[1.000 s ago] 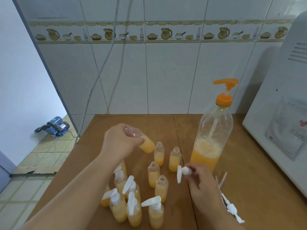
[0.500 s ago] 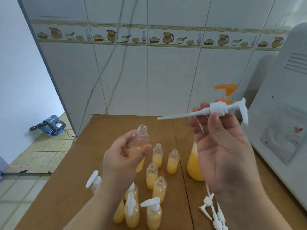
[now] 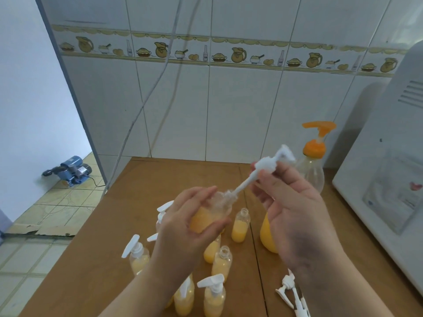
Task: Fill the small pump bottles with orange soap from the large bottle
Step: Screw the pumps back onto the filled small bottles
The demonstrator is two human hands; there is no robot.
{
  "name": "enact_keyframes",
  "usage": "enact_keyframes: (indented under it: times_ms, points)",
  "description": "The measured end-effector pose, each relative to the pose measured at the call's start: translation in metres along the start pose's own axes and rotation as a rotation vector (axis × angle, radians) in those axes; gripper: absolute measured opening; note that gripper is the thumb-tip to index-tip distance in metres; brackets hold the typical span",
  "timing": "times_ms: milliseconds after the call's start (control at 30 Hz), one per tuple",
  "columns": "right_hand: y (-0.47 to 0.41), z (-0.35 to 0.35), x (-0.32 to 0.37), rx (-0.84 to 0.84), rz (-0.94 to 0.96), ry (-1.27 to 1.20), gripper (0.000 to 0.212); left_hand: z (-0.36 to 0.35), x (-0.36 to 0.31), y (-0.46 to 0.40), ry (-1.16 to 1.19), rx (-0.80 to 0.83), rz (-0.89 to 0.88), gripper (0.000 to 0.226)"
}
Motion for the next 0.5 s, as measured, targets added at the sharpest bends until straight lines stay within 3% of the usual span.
enact_keyframes:
  times_ms: [100, 200, 267, 333, 400, 500]
  points:
    - [-0.003, -0.008, -0.02, 0.101, -0.154, 0.285, 0.047, -0.005, 0.001, 0.001, 0.082, 0.007, 0.058, 0.062]
    - [-0.006, -0.006, -0.034, 0.124, -0.204, 0.154, 0.055, -0.008, 0.011, 0.003, 0.228, 0.009, 0.19, 0.052]
    - [-0.008, -0.004, -0.036, 0.108, -0.189, 0.001, 0.046, -0.009, 0.014, 0.004, 0.273, 0.019, 0.227, 0.046]
    - [-0.01, 0.0, -0.037, 0.072, -0.174, 0.03, 0.036, -0.009, 0.013, 0.004, 0.302, 0.036, 0.235, 0.045]
    - [-0.012, 0.001, -0.033, 0.042, -0.146, 0.101, 0.043, -0.011, 0.01, 0.004, 0.318, 0.059, 0.236, 0.043]
    - [-0.014, -0.003, -0.034, 0.085, -0.137, -0.008, 0.037, -0.012, 0.004, 0.003, 0.349, 0.077, 0.237, 0.039]
Point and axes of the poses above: each hand's wrist, its own y-axis away from the middle knuckle, its own z-axis out of the back of the hand, x = y × z, the point moved 9 cm from there along -y, towards the middle knuckle, and after that the axes turned 14 degrees about x, right-handed, at the moved point
